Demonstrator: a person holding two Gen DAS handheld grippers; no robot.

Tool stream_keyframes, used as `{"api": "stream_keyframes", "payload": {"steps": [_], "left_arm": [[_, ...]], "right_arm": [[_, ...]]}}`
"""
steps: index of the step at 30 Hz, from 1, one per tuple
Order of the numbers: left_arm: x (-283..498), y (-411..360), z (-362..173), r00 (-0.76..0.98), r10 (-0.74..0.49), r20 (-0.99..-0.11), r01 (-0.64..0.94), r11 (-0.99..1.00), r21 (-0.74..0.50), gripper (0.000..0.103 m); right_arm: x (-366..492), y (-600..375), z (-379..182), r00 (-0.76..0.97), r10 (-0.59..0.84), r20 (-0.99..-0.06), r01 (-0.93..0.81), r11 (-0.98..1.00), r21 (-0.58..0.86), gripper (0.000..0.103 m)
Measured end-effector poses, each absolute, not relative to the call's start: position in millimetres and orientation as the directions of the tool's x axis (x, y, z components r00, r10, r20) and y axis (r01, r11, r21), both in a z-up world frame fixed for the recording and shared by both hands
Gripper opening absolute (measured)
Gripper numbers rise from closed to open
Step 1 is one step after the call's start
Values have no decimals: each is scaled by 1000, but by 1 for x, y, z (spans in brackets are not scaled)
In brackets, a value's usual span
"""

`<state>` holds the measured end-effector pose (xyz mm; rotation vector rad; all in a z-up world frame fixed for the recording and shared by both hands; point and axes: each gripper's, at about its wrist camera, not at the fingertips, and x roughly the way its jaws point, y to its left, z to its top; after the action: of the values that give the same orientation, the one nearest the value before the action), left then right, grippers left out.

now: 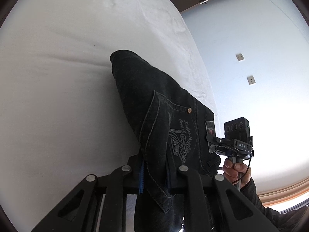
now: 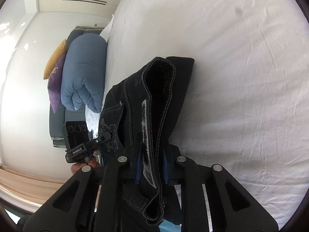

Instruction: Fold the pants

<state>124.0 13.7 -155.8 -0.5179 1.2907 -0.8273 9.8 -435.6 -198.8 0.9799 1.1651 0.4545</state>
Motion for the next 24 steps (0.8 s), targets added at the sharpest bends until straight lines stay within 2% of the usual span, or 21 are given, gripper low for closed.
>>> {"api": "stream_keyframes", "payload": {"steps": [8,12,21,23,24], "left_arm": [[162,-29,-107,108,-799,-592,325,591,-738,16],[187,-51,-108,102,-799,-592,325,590,-740,16],[228,-82,-165,33,-745,-667,281,647,-709,17],[228,-86,-180,19,-721,-693,279,669,-689,20],[227,-85,-186,18,-714,-700,274,677,-683,25]], "right_arm": [[49,-474,-140,440,702,-560,92,585,806,16],[75,-500,-124,465,678,-569,88,605,792,16],[124,-530,-173,430,638,-638,177,634,753,16],[125,-533,-197,414,642,-645,210,622,754,19],[124,-535,-206,412,647,-642,217,615,758,21]]}}
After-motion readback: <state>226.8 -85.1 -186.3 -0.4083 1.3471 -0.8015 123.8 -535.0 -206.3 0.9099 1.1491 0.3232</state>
